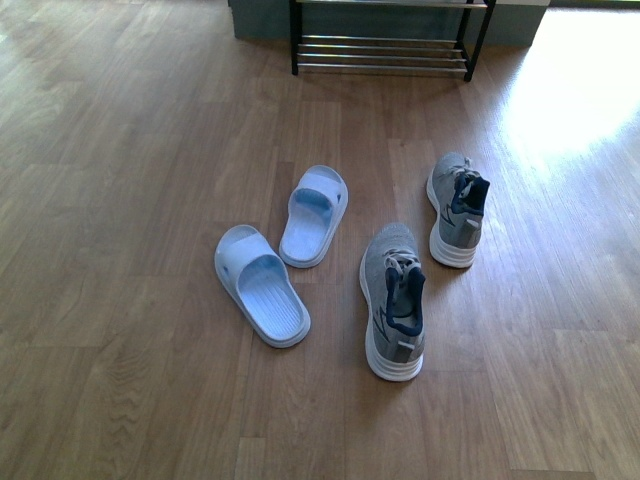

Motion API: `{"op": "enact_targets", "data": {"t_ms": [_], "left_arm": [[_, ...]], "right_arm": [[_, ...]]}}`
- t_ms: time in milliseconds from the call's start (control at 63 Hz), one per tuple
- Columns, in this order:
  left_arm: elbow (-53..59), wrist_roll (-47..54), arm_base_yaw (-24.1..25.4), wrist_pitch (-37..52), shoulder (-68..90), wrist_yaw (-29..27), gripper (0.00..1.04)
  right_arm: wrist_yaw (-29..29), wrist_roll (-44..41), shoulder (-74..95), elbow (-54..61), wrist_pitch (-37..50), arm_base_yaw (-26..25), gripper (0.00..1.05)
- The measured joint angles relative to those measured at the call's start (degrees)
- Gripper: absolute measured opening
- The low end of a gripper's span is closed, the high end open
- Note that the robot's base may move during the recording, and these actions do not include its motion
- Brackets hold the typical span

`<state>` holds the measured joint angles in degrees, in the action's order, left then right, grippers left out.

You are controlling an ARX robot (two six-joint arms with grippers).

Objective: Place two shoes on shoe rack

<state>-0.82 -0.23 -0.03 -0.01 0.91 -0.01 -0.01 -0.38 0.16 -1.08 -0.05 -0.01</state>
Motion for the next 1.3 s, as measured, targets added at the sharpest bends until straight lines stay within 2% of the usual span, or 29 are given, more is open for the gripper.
{"op": "enact_targets", "data": {"t_ms": [1302], "left_arm": [[0.0, -0.02, 0.0, 0.0, 0.0, 0.0, 0.95]], "right_arm": [[0.02, 0.0, 0.0, 0.0, 0.0, 0.0, 0.96]]}}
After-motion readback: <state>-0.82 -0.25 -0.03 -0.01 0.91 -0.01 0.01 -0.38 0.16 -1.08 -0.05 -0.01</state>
